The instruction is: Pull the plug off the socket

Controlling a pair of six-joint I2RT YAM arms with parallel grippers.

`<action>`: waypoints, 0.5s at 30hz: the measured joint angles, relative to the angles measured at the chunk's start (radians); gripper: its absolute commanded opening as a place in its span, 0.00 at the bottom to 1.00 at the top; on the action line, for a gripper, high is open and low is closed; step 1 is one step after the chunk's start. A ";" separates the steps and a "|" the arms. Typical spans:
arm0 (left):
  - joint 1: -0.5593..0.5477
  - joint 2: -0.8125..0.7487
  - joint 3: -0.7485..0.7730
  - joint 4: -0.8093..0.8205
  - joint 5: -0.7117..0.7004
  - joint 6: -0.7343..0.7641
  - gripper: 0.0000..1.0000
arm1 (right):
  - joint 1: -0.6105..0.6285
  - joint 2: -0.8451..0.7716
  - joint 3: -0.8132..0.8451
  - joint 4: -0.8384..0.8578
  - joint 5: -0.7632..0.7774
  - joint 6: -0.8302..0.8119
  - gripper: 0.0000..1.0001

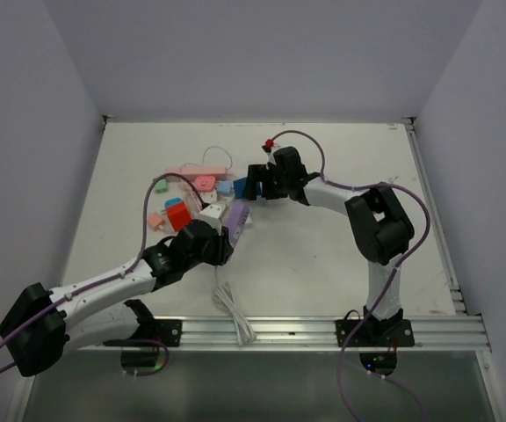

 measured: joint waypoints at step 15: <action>0.061 0.568 0.525 0.017 0.101 0.251 0.01 | -0.076 -0.597 -0.003 -0.422 0.505 0.026 0.99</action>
